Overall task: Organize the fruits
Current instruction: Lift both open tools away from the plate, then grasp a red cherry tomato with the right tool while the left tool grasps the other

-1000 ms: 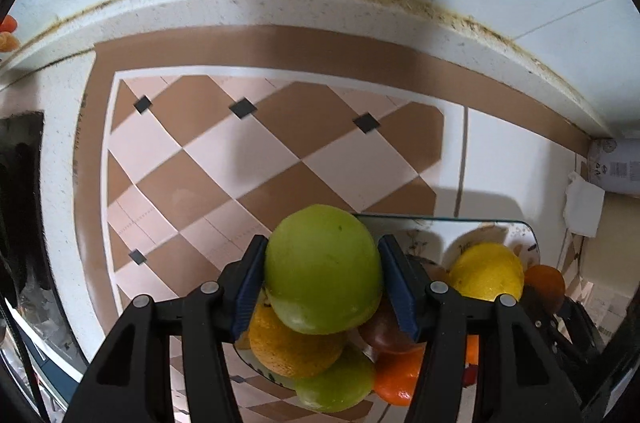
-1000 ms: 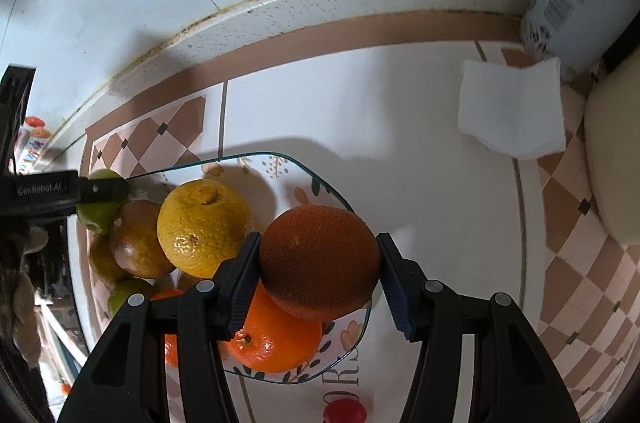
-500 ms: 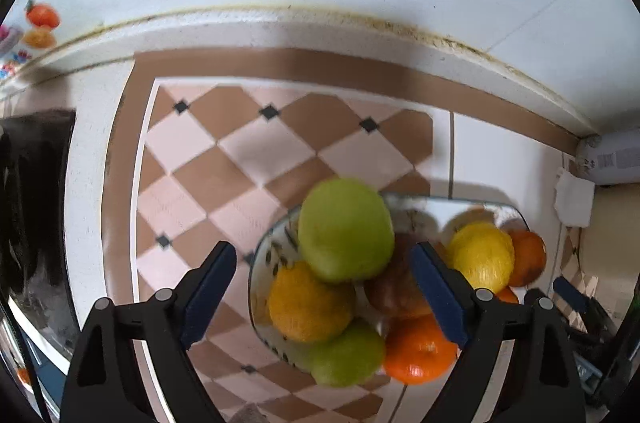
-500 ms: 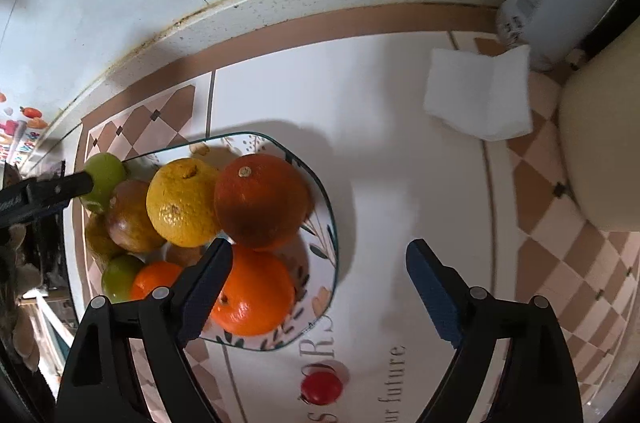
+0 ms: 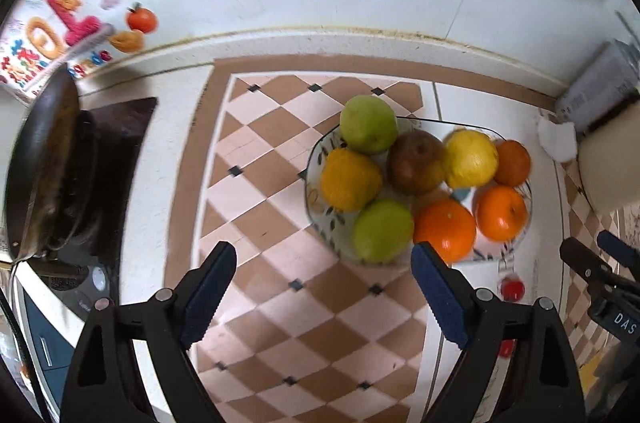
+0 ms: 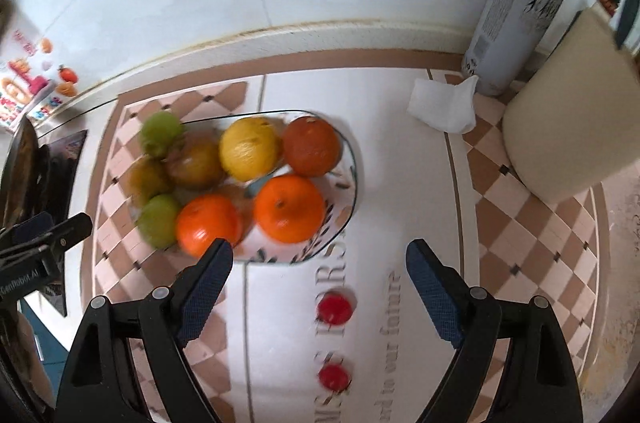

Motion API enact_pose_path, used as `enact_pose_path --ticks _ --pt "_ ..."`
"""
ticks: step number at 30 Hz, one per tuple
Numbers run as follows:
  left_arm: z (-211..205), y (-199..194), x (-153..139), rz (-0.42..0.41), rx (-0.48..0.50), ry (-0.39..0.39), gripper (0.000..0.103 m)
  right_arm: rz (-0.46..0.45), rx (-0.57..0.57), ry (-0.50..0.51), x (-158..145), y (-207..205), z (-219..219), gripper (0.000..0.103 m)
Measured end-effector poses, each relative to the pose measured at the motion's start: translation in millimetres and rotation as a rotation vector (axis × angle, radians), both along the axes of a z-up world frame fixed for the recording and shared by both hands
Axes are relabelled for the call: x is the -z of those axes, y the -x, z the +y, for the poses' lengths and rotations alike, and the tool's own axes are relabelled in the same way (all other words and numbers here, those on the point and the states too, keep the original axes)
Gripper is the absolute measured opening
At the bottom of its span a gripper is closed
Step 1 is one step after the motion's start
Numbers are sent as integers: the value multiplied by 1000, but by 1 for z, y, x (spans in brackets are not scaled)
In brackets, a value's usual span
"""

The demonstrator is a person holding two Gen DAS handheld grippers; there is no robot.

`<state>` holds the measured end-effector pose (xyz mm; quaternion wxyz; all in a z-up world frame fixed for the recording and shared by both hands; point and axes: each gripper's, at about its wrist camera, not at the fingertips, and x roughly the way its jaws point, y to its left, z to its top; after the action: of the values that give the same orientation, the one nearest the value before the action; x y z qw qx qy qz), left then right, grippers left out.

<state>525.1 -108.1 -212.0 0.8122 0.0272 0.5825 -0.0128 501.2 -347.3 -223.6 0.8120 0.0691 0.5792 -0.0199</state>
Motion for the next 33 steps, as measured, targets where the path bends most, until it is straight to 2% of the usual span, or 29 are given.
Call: enact_pose_path --ticks 6,21,33 --pt "2 56 -40 -102 41 -4 89 -74 -19 48 -39 49 28 91" --pt "5 161 -121 -302 81 64 89 -270 12 46 -136 165 38 91" --pt "1 205 -148 -382 110 86 89 -374 31 58 -183 231 43 91"
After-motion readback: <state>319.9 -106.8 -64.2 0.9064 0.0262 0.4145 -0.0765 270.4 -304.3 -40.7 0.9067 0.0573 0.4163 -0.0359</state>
